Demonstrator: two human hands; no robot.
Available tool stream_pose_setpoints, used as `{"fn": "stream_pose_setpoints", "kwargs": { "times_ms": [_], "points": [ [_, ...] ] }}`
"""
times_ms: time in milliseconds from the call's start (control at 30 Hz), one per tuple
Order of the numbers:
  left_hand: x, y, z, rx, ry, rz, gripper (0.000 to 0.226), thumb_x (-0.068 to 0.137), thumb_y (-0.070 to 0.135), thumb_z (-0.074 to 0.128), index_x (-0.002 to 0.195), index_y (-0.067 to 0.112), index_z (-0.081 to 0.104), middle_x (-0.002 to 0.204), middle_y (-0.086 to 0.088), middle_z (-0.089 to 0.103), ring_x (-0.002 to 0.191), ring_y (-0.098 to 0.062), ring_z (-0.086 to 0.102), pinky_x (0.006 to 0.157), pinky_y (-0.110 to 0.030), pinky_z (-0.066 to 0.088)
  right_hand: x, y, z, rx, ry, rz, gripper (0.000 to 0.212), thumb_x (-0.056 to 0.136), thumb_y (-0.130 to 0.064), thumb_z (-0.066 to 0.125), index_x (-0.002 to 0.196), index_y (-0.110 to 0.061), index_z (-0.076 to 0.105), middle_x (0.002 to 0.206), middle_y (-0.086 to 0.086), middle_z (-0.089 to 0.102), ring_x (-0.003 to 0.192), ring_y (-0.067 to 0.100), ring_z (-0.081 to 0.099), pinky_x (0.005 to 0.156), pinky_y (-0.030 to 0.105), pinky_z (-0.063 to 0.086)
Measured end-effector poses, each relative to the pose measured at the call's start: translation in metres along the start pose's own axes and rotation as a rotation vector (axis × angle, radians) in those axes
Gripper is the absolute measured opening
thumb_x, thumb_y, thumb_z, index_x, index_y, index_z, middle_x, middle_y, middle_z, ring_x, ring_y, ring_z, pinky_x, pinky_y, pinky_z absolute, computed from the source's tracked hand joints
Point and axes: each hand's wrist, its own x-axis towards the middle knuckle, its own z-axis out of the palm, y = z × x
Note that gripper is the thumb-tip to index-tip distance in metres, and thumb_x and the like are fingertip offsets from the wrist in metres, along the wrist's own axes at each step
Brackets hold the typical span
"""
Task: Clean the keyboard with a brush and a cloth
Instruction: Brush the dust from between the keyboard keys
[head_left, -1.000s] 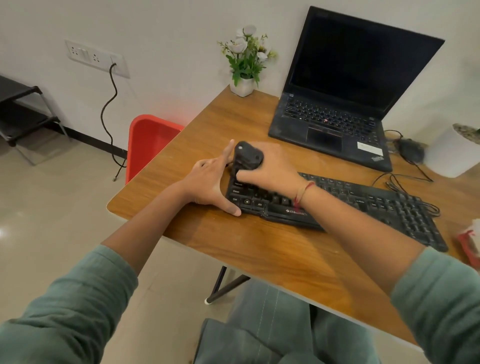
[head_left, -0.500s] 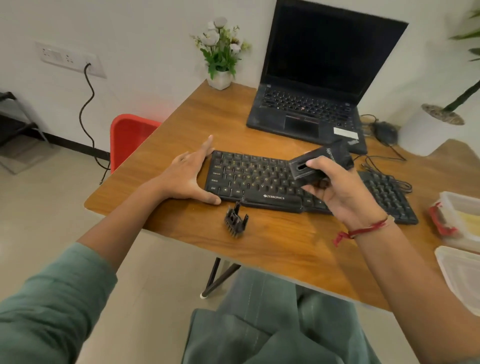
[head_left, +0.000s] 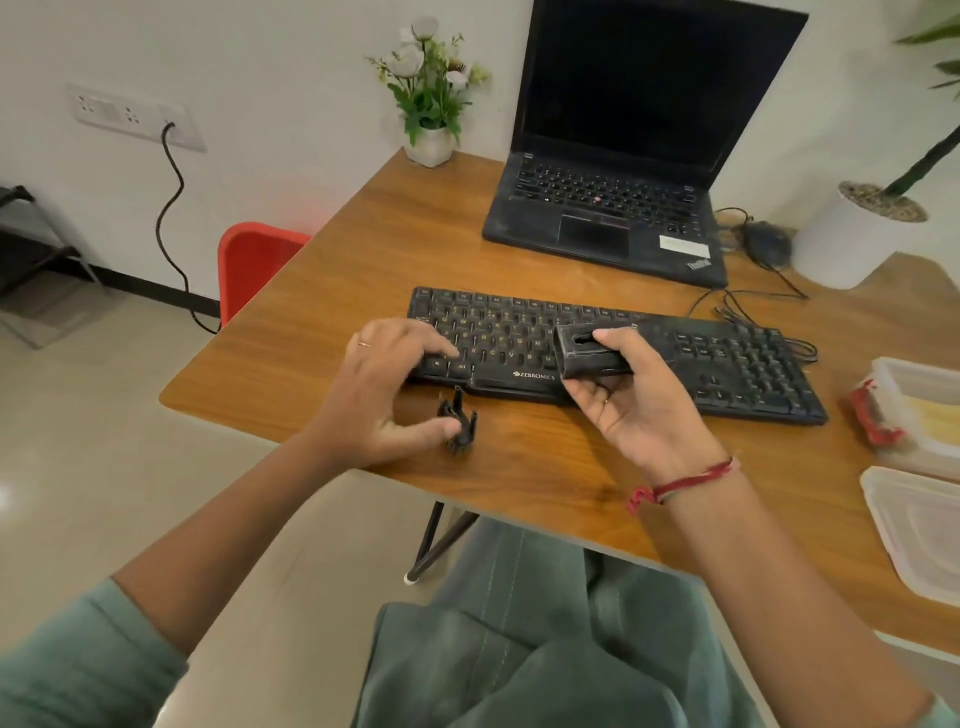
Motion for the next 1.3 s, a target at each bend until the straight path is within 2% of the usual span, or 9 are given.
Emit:
{"fn": "stream_pose_setpoints", "kwargs": {
  "times_ms": [233,333,467,667,767,867,1067,1167,1300],
  "points": [
    [0.001,0.01,0.009,0.122,-0.019,0.007,0.067,0.065,0.076,0.064,0.104,0.022,0.054,0.087,0.009,0.051,0.079,-0.014,0.048,0.074,-0.035,0.041,-0.006,0.008,0.001,0.025,-0.033,0.049,0.012,0.086,-0.013,0.064,0.095,-0.007,0.058,0.084,0.012,0.066,0.067,0.017,0.067,0.055,0.025,0.057],
    [0.0,0.013,0.011,0.131,-0.016,-0.02,0.066,0.065,0.075,0.064,0.103,0.022,0.053,0.081,0.01,0.053,0.073,-0.013,0.05,0.07,-0.037,0.043,-0.007,0.01,0.002,0.058,-0.037,0.056,0.011,0.086,-0.013,0.064,0.093,-0.007,0.059,0.08,0.011,0.068,0.063,0.017,0.068,0.055,0.025,0.057],
    [0.0,0.013,0.014,0.076,-0.021,-0.064,0.06,0.068,0.068,0.064,0.109,0.028,0.047,0.084,0.012,0.055,0.077,-0.011,0.056,0.075,-0.037,0.045,-0.011,0.01,0.001,0.082,-0.065,0.057,0.009,0.086,-0.012,0.064,0.092,-0.007,0.06,0.077,0.011,0.07,0.063,0.018,0.069,0.057,0.027,0.058],
    [-0.003,0.017,0.019,-0.149,-0.007,-0.167,0.077,0.065,0.062,0.07,0.128,0.036,0.033,0.093,0.012,0.06,0.09,-0.006,0.061,0.083,-0.023,0.05,-0.015,0.009,0.002,0.11,-0.081,0.058,0.007,0.086,-0.01,0.063,0.092,-0.007,0.059,0.076,0.011,0.07,0.064,0.018,0.07,0.056,0.027,0.058],
    [-0.002,0.022,0.024,-0.229,0.047,-0.163,0.084,0.064,0.044,0.085,0.129,0.037,0.033,0.1,0.013,0.056,0.096,-0.003,0.059,0.089,-0.023,0.05,-0.017,0.009,0.002,0.115,-0.087,0.06,0.007,0.087,-0.009,0.062,0.093,-0.006,0.059,0.076,0.012,0.07,0.064,0.019,0.07,0.057,0.028,0.058],
    [0.005,0.029,0.029,-0.317,0.114,-0.203,0.084,0.058,0.024,0.093,0.118,0.038,0.035,0.111,0.013,0.044,0.101,-0.007,0.058,0.088,-0.02,0.052,-0.017,0.011,0.001,0.124,-0.093,0.056,0.006,0.087,-0.008,0.062,0.091,-0.005,0.059,0.076,0.012,0.071,0.067,0.02,0.071,0.062,0.029,0.06],
    [0.02,0.047,0.037,-0.343,0.189,-0.203,0.065,0.058,0.021,0.093,0.1,0.019,0.043,0.092,0.002,0.057,0.088,-0.011,0.061,0.081,-0.019,0.052,-0.02,0.01,-0.002,0.123,-0.117,0.035,0.006,0.086,-0.008,0.062,0.091,-0.006,0.06,0.08,0.012,0.071,0.072,0.02,0.07,0.067,0.03,0.06],
    [0.024,0.055,0.04,-0.37,0.205,-0.164,0.052,0.063,0.019,0.091,0.097,0.016,0.051,0.097,0.005,0.061,0.092,-0.006,0.063,0.081,-0.015,0.051,-0.022,0.01,-0.003,0.129,-0.11,0.032,0.005,0.086,-0.008,0.062,0.089,-0.006,0.06,0.079,0.012,0.071,0.071,0.02,0.071,0.063,0.028,0.06],
    [0.026,0.062,0.041,-0.374,0.235,-0.122,0.038,0.069,0.028,0.083,0.097,0.015,0.061,0.102,0.005,0.066,0.098,-0.004,0.062,0.085,-0.014,0.048,-0.022,0.008,-0.007,0.118,-0.104,0.041,0.007,0.085,-0.009,0.064,0.09,-0.006,0.06,0.081,0.012,0.071,0.071,0.02,0.071,0.063,0.028,0.06]
  ]
}}
